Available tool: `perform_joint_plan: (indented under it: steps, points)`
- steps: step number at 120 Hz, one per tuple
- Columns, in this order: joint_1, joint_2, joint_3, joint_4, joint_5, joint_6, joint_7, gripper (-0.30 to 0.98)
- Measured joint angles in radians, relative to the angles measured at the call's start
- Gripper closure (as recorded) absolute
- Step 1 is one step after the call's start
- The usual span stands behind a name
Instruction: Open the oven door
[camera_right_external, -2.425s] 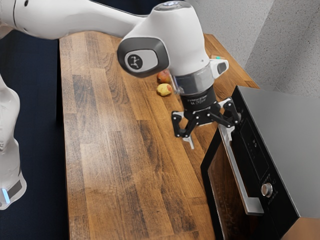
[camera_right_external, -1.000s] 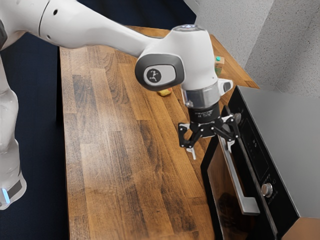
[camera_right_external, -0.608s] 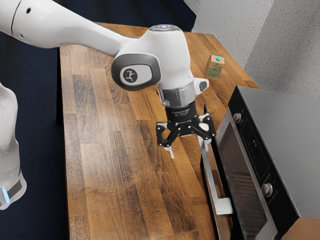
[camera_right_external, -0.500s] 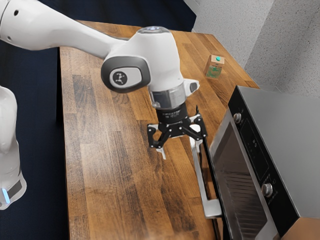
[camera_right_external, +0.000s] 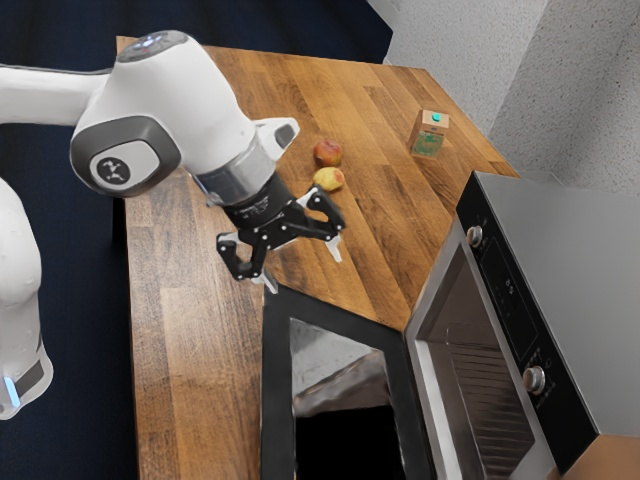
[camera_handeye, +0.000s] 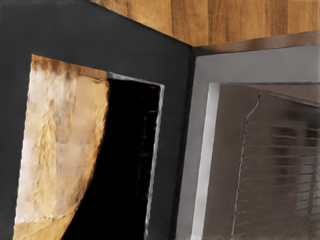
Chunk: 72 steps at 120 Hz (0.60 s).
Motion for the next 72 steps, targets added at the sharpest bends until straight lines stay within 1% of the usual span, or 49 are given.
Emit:
perform_joint_plan:
  steps: [6, 12, 14, 18, 23, 27, 33, 39, 44, 52, 62, 72]
  points:
    - [-0.005, -0.011, 0.012, -0.001, -0.006, -0.006, -0.001, 0.00]
    - [-0.006, 0.013, 0.084, 0.017, -0.005, -0.011, -0.009, 0.00]
    - [-0.005, 0.046, 0.123, 0.054, 0.015, -0.020, -0.013, 0.00]
    - [0.005, 0.135, 0.196, 0.180, 0.083, -0.062, -0.024, 0.00]
    - [0.012, 0.296, 0.295, 0.430, 0.188, -0.172, -0.054, 0.00]
    - [0.011, 0.399, 0.381, 0.576, 0.257, -0.266, -0.083, 0.00]
    - [-0.003, 0.502, 0.521, 0.681, 0.331, -0.387, -0.127, 0.00]
    - [-0.010, 0.557, 0.605, 0.721, 0.385, -0.489, -0.176, 0.00]
    - [-0.008, 0.581, 0.636, 0.732, 0.418, -0.557, -0.219, 0.00]
    - [-0.006, 0.597, 0.654, 0.715, 0.451, -0.639, -0.283, 0.00]
    - [-0.005, 0.611, 0.659, 0.685, 0.466, -0.708, -0.354, 0.00]
    - [-0.004, 0.618, 0.660, 0.648, 0.474, -0.744, -0.415, 0.00]
